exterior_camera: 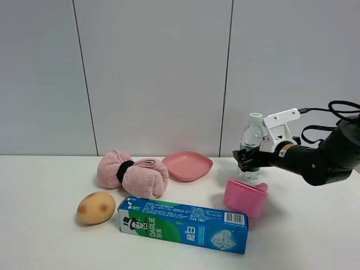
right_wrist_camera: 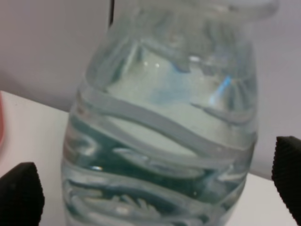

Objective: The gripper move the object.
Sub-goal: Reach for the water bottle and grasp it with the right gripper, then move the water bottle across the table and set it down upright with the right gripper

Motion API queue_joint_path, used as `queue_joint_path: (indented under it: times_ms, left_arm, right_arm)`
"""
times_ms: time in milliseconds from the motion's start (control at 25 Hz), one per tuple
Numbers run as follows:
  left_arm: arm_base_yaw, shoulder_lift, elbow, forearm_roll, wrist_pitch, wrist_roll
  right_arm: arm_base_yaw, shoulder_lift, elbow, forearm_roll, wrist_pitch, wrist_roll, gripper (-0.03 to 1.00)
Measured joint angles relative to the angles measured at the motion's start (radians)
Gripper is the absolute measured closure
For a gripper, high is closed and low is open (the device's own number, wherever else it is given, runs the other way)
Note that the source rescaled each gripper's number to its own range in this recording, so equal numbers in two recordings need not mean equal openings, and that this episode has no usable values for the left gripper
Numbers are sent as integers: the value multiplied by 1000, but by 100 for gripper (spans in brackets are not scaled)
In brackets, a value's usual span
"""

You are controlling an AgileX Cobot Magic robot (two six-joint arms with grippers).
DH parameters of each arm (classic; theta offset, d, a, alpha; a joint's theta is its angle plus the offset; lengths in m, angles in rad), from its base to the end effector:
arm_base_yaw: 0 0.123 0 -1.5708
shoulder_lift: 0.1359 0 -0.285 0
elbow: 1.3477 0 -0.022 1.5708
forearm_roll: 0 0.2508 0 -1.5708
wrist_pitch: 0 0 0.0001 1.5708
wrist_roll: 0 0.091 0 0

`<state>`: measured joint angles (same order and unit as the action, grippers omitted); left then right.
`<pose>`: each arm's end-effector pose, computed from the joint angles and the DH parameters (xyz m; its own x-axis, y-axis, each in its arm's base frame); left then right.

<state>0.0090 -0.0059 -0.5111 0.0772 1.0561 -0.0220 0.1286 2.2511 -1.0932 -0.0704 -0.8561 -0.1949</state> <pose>-0.0071 0.0060 0.2809 -0.4366 0.0121 -0.8996 -0.0624 0.9971 0.0437 0.4317 0.0607 0.0891 -0.1634 -0.2615 -0.9513 -0.2250 0.9487 -0.2222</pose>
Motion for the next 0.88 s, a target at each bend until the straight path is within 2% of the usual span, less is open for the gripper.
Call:
queue_joint_path:
  times_ms: [200,280,320,400,480,520,880]
  left_arm:
    - [0,0,0,0,0,0]
    - [0,0,0,0,0,0]
    - [0,0,0,0,0,0]
    - [0,0,0,0,0,0]
    - [0,0,0,0,0,0]
    - [0,0,0,0,0,0]
    - [0,0,0,0,0,0]
  right_arm:
    - [0,7,-9,0,4,1,-3]
    - [0,9,-9,0,13,5,4]
    - [0,10,-9,0,17,5,13]
    - [0,10,-9,0,17,7,39]
    - [4,10,-9,-4,18,14,80]
    - [6,10,-9,-2,18,24,94]
    - [10,9,-9,-1,23,67,97]
